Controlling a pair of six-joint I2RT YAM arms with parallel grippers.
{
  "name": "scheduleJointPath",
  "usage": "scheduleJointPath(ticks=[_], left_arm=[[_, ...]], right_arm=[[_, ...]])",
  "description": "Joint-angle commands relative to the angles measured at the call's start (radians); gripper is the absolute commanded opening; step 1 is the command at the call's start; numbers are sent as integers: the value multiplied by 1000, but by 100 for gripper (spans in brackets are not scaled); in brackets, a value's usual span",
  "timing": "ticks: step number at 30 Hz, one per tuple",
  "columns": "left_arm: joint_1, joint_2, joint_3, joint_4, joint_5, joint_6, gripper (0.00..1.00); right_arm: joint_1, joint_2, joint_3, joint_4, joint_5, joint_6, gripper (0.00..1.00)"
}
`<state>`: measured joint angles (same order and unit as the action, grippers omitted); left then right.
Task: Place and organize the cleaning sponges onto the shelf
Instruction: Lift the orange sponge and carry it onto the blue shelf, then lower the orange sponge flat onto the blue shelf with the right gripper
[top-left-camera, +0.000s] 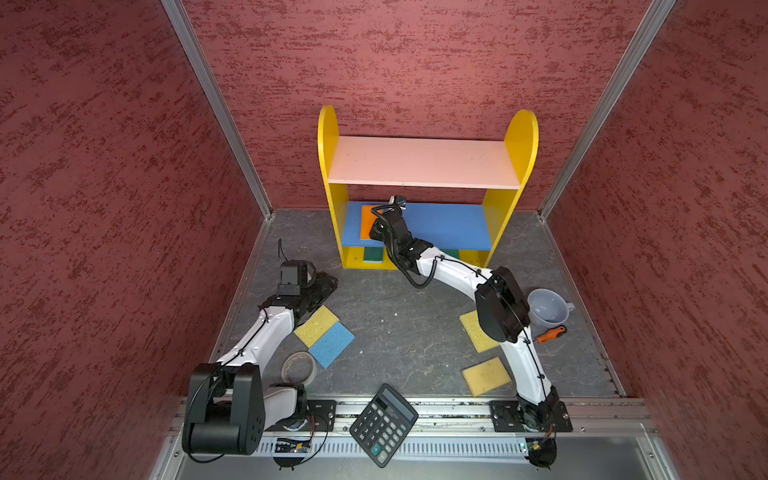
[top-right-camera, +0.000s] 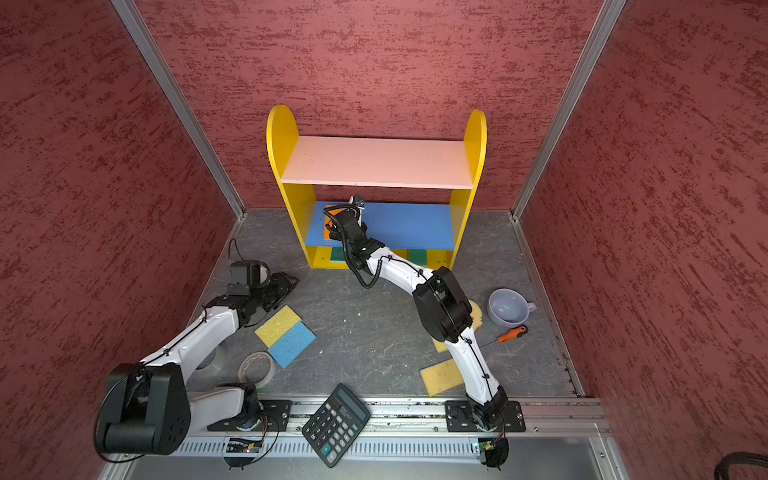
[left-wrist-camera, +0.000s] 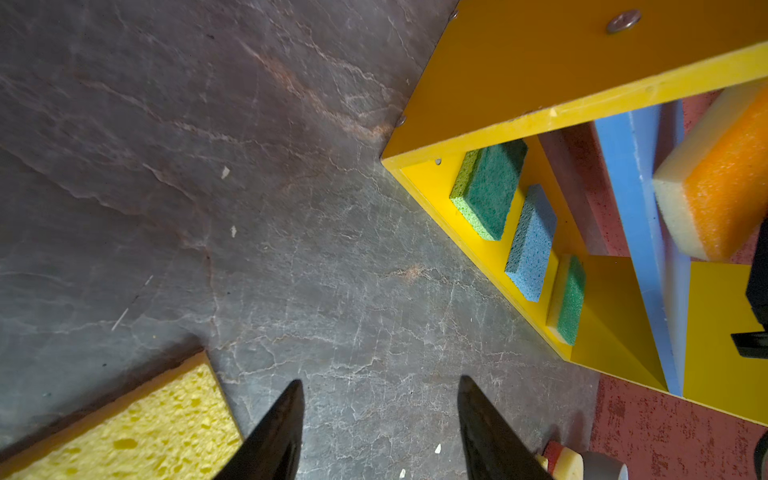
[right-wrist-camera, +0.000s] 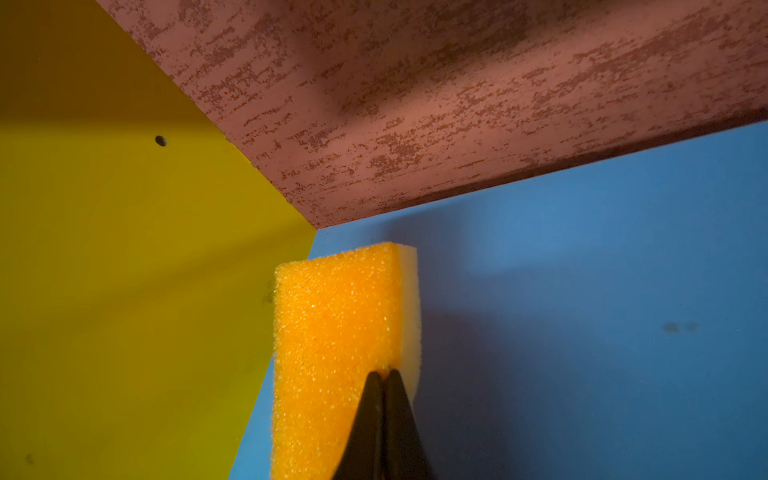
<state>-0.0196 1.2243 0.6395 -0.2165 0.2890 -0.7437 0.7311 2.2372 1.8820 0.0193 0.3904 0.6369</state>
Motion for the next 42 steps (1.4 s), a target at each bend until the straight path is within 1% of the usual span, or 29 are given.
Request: scheduleJointPath(ticks=[1, 2, 7, 9, 12, 17, 23, 25, 30, 32, 38, 42], left_arm=[[8, 3, 11, 15, 12, 19, 59], [8, 3, 11, 14, 13, 17, 59], [6, -9, 3, 17, 8, 10, 59], [6, -7, 2, 11, 5, 12, 59], [7, -8, 0, 9, 8, 10, 59], [7, -6, 4, 5, 7, 11, 59], [5, -8, 10, -3, 1, 14, 59], [2, -10, 7, 1, 3, 7, 59], [-3, -8, 0, 7, -4, -1, 59], [-7, -9, -1, 7, -4, -2, 59], [-9, -9, 4, 3, -6, -2, 59], [-10, -9, 6, -1, -11, -2, 59]], right_arm=[[-5, 21, 26, -31, 41, 26, 5], [-6, 21, 23, -27, 40, 29, 8], [-9, 19, 14, -33, 41, 38, 15], [-10, 17, 7, -33, 42, 41, 22], [-12, 8, -15, -20, 38, 47, 26], [-13, -2, -32, 11, 0, -3, 27], [-13, -14, -23, -43, -72, -37, 30], [-15, -12, -17, -67, -92, -37, 29], [-22, -4, -9, -105, -111, -48, 22], [-30, 0, -6, -114, -128, -54, 18], [-59, 6, 4, -122, -174, -61, 10], [-71, 5, 19, -134, -194, -80, 8]])
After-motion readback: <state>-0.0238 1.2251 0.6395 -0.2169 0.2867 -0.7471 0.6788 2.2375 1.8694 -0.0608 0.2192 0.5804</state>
